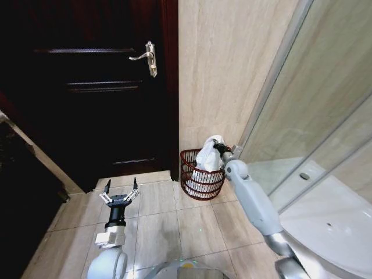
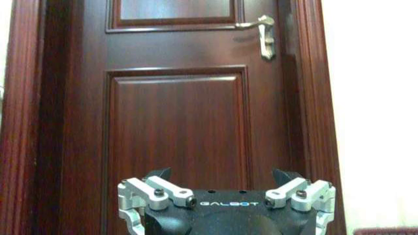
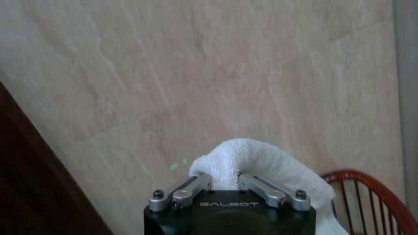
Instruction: Discard the used towel into the hamper.
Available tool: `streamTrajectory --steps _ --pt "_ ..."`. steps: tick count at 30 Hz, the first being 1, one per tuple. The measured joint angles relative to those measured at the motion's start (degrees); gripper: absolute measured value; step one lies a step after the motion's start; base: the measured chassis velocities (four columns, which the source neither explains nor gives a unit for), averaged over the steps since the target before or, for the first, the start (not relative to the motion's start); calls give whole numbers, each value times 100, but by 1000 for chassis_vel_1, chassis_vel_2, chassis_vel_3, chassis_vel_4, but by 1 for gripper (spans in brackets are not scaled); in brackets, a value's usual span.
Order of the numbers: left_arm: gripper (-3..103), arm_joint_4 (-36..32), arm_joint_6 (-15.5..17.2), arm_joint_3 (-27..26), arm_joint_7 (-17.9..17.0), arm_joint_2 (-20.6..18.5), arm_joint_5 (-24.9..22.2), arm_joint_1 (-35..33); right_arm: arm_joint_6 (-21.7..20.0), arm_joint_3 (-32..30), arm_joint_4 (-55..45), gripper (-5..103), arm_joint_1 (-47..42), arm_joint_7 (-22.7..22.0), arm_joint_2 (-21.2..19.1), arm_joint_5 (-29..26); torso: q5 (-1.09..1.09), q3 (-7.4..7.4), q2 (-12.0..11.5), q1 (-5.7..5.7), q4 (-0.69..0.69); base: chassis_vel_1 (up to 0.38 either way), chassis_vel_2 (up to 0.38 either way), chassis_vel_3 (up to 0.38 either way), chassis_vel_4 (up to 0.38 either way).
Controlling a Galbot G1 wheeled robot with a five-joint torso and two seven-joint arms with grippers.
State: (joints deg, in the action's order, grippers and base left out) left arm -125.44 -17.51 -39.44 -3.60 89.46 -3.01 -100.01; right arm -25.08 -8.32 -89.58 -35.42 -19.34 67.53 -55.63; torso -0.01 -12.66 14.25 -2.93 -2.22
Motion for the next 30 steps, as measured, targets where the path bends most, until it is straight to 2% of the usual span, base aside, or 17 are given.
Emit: streamTrajectory --steps 3,5,7,8,11,12,16,23,30 --pt "100 -122 16 -175 4 -33 -169 -7 -410 267 178 4 311 -349 -134 -661 0 -7 10 -4 -1 0 0 0 0" --pt "100 -152 17 -237 9 -50 -216 -19 -513 330 248 4 387 -428 -147 -847 0 -8 13 -5 -2 0 0 0 0" --pt "100 -213 15 -416 29 -121 -373 -59 -865 542 518 4 647 -678 -156 -1412 1 -14 21 -7 -2 0 0 0 0" --pt "100 -213 15 -416 29 -121 -373 -59 -865 542 518 4 647 -678 -156 -1412 1 -14 21 -7 -2 0 0 0 0" --pt "100 -243 -18 -686 72 -201 -598 -96 -1233 721 925 4 979 -834 -121 -1922 1 -19 29 -10 -2 0 0 0 0" --pt "100 -243 -18 -686 72 -201 -598 -96 -1233 721 925 4 979 -834 -121 -1922 1 -19 29 -10 -2 0 0 0 0" --pt "100 -166 -82 -905 90 -307 -819 -112 -1672 923 1434 4 1382 -844 -70 -2129 -1 -25 38 -13 -2 0 0 0 0" --pt "100 -188 -19 -939 93 -320 -858 -79 -1723 1147 2003 4 1657 -720 -37 -2140 0 -31 46 -16 -1 0 0 0 0" --pt "100 -436 91 -893 82 -180 -829 -68 -1669 1219 1682 4 1317 -819 -157 -2000 2 -35 52 -18 0 0 0 0 0"
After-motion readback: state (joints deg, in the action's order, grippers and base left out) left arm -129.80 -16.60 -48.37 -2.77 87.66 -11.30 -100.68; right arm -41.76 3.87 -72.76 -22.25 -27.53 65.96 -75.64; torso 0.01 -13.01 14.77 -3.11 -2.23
